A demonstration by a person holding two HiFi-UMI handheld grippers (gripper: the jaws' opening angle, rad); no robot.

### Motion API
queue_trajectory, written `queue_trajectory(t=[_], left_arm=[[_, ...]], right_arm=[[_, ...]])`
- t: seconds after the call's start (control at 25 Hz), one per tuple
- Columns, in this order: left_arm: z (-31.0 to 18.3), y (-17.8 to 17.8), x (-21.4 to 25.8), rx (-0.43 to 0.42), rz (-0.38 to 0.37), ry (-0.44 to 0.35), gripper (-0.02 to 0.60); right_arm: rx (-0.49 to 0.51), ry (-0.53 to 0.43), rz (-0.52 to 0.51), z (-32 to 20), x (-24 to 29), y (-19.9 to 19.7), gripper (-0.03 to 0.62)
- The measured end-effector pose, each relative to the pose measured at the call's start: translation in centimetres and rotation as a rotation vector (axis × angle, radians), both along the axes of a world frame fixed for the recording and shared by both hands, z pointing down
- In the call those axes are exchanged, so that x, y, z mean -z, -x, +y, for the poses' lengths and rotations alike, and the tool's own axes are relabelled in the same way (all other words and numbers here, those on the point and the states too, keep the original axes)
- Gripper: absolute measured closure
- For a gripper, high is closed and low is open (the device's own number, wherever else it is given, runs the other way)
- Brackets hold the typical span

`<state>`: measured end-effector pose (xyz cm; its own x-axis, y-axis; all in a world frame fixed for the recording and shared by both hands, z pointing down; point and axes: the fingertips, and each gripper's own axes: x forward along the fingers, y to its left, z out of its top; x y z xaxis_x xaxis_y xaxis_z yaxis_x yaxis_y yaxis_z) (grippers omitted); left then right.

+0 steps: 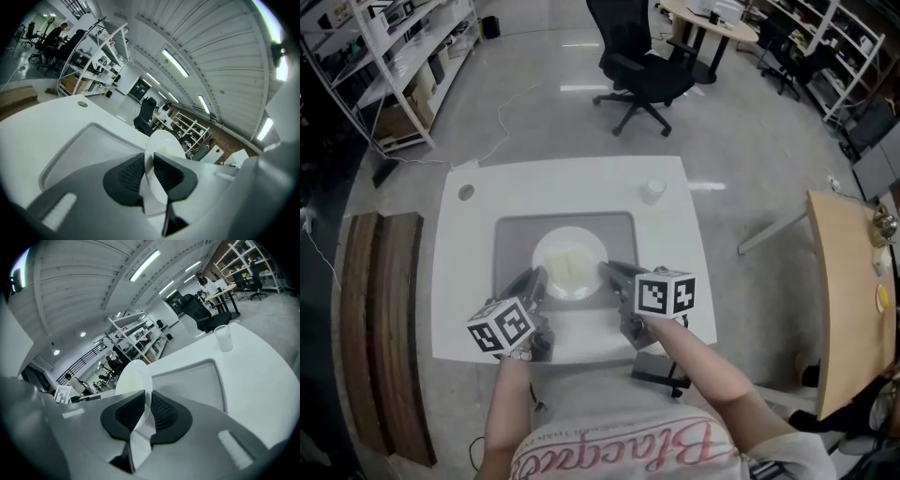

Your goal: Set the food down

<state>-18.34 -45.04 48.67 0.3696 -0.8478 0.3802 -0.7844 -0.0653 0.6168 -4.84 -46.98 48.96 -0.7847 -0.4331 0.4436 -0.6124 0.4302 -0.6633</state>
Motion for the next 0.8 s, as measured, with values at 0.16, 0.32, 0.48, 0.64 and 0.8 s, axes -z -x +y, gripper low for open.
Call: queue_trajectory(t=[0.16,0.32,0.48,0.64,0.8], left_arm=[[-1.6,0.8,-2.9,-0.004,-0.030,0.095,0.520],[-2.1,1.1,-5.7,-0.034,-0.070,0.201,0.517],[-2.6,1.7,-7.6,-0.073,-0.159,0.282,0.511],[-2.8,1.5,-9.3,-0.106,-0.206,0.335,0.508],[-3.1,1.5,-10.1,-0.129,-0.253,0.367,0.506]], right_arm=[[-0.031,0.083,0.065,-1.3,-3.5,1.0,0.542],[-0.078,0.168,0.117,-1.4,-6.2,1.2,0.539],[-0.094,0.158,0.199,-1.6,-7.2,1.7,0.534],[-0.104,0.109,0.301,-1.8,-7.9,1.5,0.537],[-0.118,0.113,0.355,-1.9,-8.7,1.4,0.535]])
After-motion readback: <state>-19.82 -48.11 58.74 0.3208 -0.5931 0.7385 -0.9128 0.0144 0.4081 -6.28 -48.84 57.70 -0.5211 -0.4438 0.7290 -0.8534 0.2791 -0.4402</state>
